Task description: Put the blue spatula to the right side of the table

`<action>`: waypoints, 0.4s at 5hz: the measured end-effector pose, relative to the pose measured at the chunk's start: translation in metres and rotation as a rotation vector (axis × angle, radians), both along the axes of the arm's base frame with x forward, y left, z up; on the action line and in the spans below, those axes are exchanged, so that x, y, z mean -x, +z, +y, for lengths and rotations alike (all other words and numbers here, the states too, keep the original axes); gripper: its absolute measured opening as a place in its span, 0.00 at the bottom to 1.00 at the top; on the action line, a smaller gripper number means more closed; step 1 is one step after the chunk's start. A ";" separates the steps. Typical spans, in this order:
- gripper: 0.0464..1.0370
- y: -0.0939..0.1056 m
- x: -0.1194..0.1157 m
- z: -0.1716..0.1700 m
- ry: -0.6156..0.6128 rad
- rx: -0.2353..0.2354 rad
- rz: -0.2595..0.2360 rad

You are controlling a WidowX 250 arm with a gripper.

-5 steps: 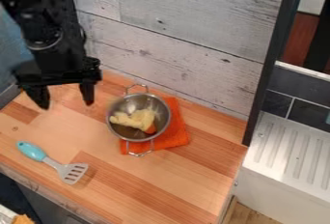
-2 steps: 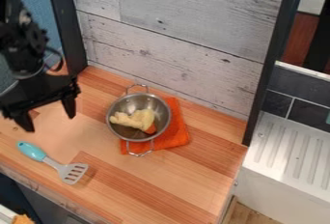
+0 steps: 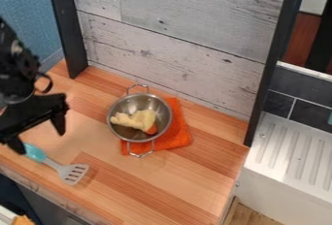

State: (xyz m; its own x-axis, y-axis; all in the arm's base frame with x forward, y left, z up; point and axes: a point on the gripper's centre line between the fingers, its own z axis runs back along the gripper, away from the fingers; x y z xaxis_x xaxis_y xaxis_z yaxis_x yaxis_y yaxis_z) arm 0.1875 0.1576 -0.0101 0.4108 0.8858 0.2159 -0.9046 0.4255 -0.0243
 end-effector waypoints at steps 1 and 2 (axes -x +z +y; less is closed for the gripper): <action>0.96 -0.013 0.004 0.000 0.011 0.023 0.020; 0.96 -0.020 0.006 0.006 0.036 0.028 0.030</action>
